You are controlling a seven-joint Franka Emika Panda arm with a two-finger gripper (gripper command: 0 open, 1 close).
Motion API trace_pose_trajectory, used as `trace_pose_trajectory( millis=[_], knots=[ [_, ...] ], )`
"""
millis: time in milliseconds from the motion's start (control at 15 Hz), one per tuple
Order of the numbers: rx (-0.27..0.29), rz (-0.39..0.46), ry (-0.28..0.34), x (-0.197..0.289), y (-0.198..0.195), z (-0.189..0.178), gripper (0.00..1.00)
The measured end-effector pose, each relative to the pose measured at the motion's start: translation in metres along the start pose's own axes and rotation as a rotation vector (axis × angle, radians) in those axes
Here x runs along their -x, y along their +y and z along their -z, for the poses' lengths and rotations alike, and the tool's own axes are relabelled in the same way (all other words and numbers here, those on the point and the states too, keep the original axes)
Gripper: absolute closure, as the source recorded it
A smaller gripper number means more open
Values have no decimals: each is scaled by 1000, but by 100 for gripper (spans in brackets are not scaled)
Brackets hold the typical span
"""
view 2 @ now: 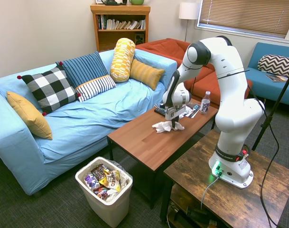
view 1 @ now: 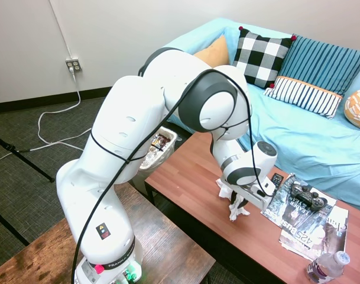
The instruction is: Throw the tissue in the trash bin
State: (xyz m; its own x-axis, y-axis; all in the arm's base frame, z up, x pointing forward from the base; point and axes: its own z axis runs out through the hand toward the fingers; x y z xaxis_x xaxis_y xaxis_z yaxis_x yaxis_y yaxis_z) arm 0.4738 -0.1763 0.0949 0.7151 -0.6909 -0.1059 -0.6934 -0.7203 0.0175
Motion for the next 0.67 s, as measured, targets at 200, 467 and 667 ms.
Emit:
trace_pose_trajectory(
  millis=[200,467,667],
  knots=[
    [-10,5,5,-1,-2,7,100],
    [-67,42,13,21,-26,50,100],
    [-106,118,35,90,-81,95,100]
  ],
)
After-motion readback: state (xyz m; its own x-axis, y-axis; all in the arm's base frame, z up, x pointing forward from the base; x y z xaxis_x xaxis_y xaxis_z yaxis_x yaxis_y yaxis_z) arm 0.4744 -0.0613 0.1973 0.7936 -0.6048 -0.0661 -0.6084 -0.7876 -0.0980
